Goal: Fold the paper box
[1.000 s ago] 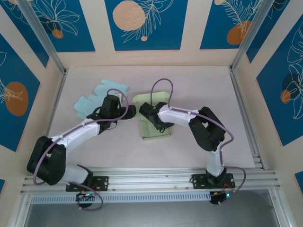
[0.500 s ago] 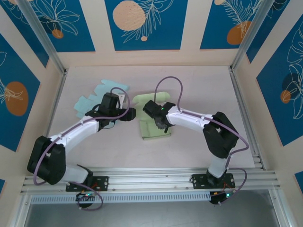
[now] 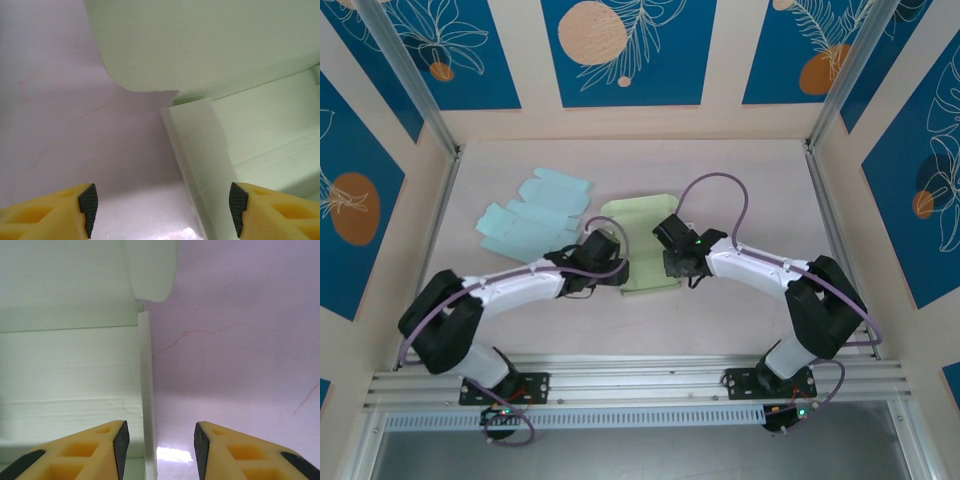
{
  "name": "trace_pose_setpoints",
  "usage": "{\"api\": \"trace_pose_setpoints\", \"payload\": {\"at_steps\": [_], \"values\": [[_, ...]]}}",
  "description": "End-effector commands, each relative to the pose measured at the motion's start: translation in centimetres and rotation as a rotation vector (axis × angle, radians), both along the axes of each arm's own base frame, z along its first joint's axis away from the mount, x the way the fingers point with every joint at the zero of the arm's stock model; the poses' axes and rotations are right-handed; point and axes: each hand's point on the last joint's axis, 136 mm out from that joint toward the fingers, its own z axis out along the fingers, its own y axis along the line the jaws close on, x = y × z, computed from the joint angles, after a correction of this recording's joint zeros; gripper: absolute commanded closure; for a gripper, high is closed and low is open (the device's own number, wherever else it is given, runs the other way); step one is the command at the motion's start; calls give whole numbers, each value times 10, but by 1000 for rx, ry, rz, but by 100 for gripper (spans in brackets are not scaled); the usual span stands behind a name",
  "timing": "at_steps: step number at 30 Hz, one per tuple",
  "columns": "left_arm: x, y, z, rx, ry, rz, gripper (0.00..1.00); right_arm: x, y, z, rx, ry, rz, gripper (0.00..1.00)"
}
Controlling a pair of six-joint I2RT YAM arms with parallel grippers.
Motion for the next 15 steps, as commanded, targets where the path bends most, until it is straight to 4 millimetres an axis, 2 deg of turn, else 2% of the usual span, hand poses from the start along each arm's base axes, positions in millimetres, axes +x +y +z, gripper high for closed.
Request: {"api": "trace_pose_setpoints", "payload": {"at_steps": [1, 5, 8, 15], "values": [[14, -7, 6, 21, -45, 51, 33, 4, 13, 1, 131, -4, -3, 59], [16, -12, 0, 31, -35, 50, 43, 7, 11, -5, 165, -5, -8, 61], [17, -14, -2, 58, -38, 51, 54, 7, 12, -9, 179, -7, -4, 63], [17, -18, -13, 130, -19, 39, 57, 5, 15, -20, 196, 8, -5, 65]]}}
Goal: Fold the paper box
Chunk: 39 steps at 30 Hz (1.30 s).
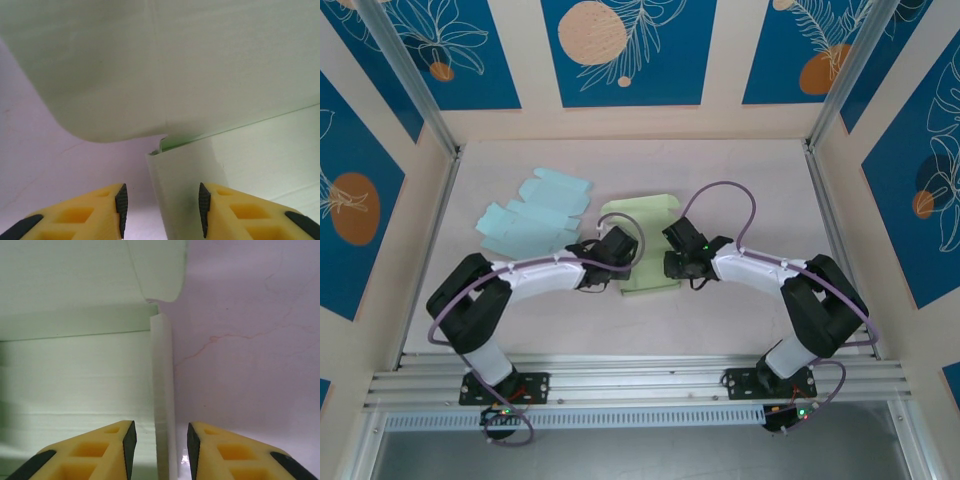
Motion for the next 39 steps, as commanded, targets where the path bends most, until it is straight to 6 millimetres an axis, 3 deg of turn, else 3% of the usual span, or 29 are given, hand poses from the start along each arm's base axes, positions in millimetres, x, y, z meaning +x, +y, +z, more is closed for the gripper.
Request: {"api": "trace_pose_setpoints", "payload": {"at_steps": [1, 6, 13, 16, 22, 26, 39], "values": [[-2, 0, -5, 58, 9, -2, 60, 0, 5, -2, 45, 3, -4, 67], [-4, 6, -17, 120, 33, 9, 77, -2, 8, -5, 53, 13, 4, 68], [-4, 20, -27, 253, 46, 18, 82, -5, 10, -9, 68, 26, 8, 68], [-3, 24, -27, 319, 44, 15, 91, -5, 12, -12, 72, 32, 9, 69], [-3, 39, -32, 466, 47, -2, 94, -10, 16, -19, 66, 53, 11, 69], [-6, 56, -38, 580, 63, -4, 89, -13, 15, -24, 47, 67, 1, 69], [-12, 75, -49, 695, 86, -5, 94, -17, 17, -41, -35, 135, -20, 69]]}}
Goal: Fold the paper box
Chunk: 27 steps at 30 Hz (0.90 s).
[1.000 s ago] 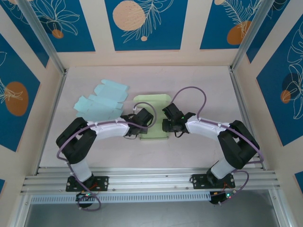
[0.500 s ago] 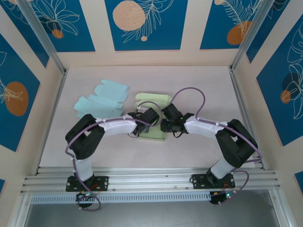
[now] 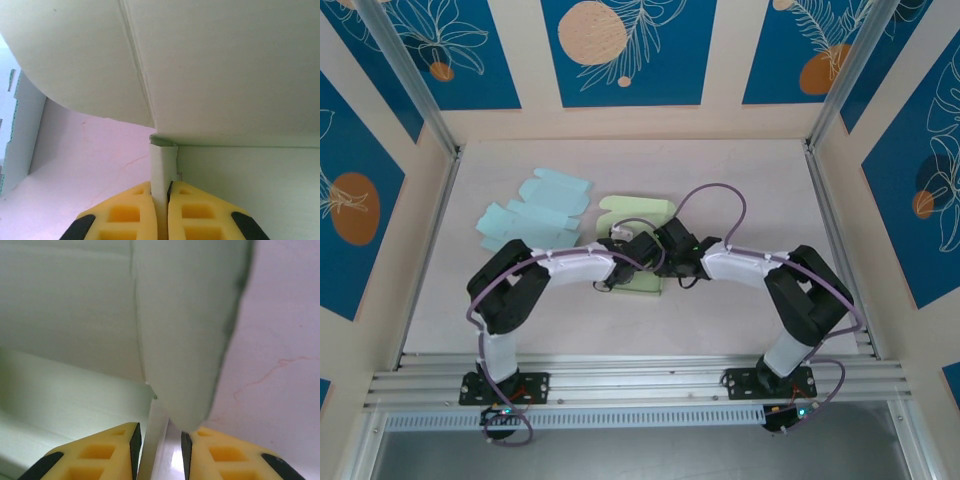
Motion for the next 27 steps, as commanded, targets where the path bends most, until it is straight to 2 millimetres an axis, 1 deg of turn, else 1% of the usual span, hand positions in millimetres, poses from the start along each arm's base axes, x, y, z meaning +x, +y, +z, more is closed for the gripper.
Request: {"api": "trace_pose_setpoints", "payload": {"at_steps": [1, 2, 4, 6, 11, 13, 17, 22, 25, 27], "values": [[-26, 46, -28, 257, 128, -13, 96, -27, -19, -31, -143, 135, -14, 70], [-25, 50, -26, 283, 123, -9, 97, -28, -21, -32, -162, 140, -26, 72], [-25, 59, -21, 347, 113, 2, 97, -29, -25, -35, -186, 150, -37, 72], [-25, 65, -20, 389, 114, 13, 96, -30, -24, -36, -185, 152, -37, 74], [-30, 75, -32, 442, 140, 39, 95, -33, -17, -38, -179, 158, -24, 75], [-31, 79, -32, 464, 138, 45, 95, -33, -14, -39, -180, 160, -15, 75], [-28, 88, -23, 552, 113, 54, 99, -32, -7, -40, -175, 162, -6, 74], [-30, 88, -31, 550, 122, 49, 100, -30, 2, -40, -156, 159, 9, 75], [-32, 89, -36, 538, 129, 54, 97, -30, 6, -40, -152, 163, 18, 74], [-32, 86, -37, 497, 129, 54, 88, -30, 8, -39, -150, 161, 24, 74]]}}
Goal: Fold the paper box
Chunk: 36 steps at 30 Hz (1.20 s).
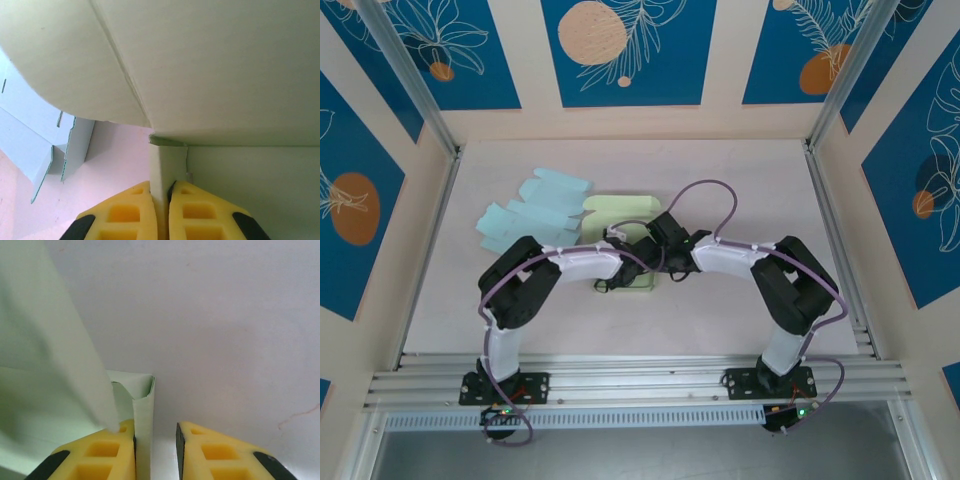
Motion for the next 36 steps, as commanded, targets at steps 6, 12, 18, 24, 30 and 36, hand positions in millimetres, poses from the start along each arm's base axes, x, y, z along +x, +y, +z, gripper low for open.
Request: {"api": "trace_pose_setpoints", "payload": {"at_steps": [6, 12, 18, 24, 30, 36], "values": [[-26, 36, -12, 143, 117, -29, 71, -39, -4, -28, -166, 107, 64, 74], [-22, 23, 24, -10, 41, -52, 60, -33, 3, -18, -161, 86, 71, 72], [-24, 10, 55, -179, -11, -80, 43, -29, 8, -6, -163, 56, 86, 65], [-27, 5, 80, -320, -60, -116, 33, -24, 8, 10, -175, 14, 90, 56], [-25, 8, 108, -496, -130, -189, 25, -20, 3, 29, -186, -33, 103, 42], [-30, 26, 149, -723, -242, -326, 25, -20, 4, 59, -124, -107, 170, 29]]}}
